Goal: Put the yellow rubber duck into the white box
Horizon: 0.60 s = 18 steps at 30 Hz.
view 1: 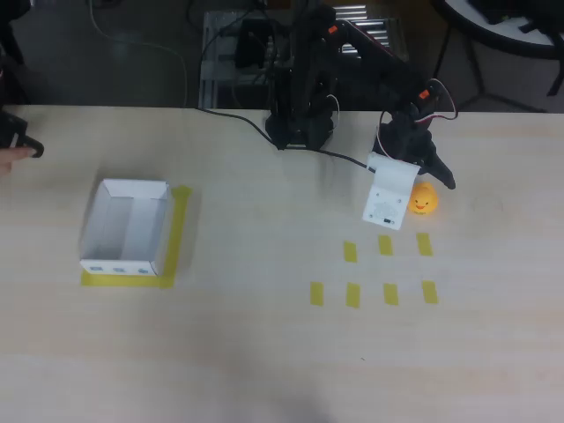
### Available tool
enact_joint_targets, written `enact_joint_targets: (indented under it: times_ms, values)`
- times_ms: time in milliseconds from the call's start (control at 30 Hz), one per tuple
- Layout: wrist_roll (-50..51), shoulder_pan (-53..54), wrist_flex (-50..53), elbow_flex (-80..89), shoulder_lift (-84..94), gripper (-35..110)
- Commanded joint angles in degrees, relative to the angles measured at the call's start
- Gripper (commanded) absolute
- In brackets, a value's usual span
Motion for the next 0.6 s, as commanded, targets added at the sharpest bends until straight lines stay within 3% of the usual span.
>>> enact_joint_targets:
  times_ms: [0,567]
  values:
    - [-1.05,-3.34,-1.32,-1.49,1.23,61]
    - [-1.23,-4.04,-9.67,9.14,-0.44,60]
